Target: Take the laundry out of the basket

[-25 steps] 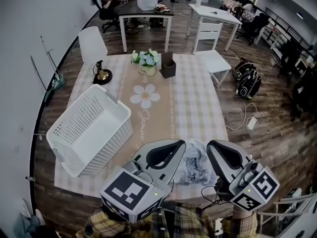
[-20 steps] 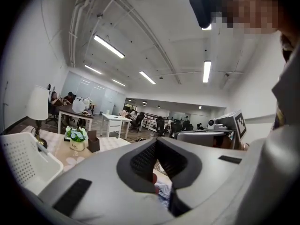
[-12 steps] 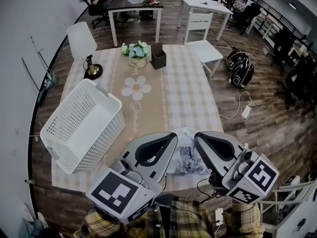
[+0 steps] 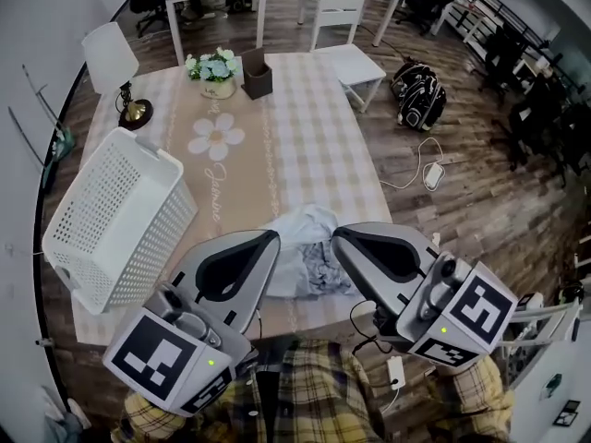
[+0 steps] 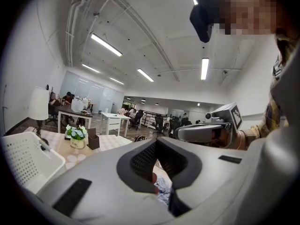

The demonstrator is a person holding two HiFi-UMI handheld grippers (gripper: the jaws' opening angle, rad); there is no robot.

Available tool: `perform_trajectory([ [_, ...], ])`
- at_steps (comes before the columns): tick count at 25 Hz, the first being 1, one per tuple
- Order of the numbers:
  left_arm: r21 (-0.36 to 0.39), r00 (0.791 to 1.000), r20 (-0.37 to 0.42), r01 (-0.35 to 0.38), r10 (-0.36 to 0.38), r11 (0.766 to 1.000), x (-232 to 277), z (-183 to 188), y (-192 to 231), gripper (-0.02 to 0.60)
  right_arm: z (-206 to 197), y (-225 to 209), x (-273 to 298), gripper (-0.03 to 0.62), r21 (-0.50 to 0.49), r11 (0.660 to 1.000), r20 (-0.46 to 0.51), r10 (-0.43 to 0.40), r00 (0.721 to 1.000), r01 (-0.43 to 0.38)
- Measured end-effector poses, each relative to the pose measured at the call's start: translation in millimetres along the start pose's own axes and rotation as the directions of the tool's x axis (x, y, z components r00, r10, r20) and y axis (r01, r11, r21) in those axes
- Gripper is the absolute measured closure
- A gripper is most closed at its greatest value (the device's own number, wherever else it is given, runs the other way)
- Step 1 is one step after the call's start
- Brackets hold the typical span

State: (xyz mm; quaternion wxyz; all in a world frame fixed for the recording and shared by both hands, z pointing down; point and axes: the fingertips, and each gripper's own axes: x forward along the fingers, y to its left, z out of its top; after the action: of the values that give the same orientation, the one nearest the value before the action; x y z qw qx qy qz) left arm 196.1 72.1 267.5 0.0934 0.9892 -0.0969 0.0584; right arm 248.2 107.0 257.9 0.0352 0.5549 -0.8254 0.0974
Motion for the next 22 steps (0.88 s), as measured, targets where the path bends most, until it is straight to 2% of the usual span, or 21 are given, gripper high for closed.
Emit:
perform_trajectory([
  [7, 0.018, 1.0, -0.004, -0.028, 0.028, 0.999, 7, 2, 7, 0.557, -1, -20, -11, 0.594, -0.025, 0.998, -0.001, -0.053, 0.999, 0.053],
  [12, 0.022, 1.0, -0.001, -0.002, 0.002, 1.0, 17, 11, 3, 0.557, 6, -27, -14, 0.594, -0.064, 0.994, -0.032, -0.087, 0.996, 0.085],
  [17, 0.016, 1.0, 0.001, 0.006, -0.006, 1.0, 26, 10, 20, 0.557, 6, -32, 12, 0.594, -0.101, 0.992, -0.059, -0.084, 0.995, 0.078],
  [22, 0.038, 1.0, 0.009, -0.006, 0.005, 0.999, 20, 9, -3, 0.557, 4, -13, 0, 0.594, -0.116, 0.992, -0.052, -0.059, 0.997, 0.052],
])
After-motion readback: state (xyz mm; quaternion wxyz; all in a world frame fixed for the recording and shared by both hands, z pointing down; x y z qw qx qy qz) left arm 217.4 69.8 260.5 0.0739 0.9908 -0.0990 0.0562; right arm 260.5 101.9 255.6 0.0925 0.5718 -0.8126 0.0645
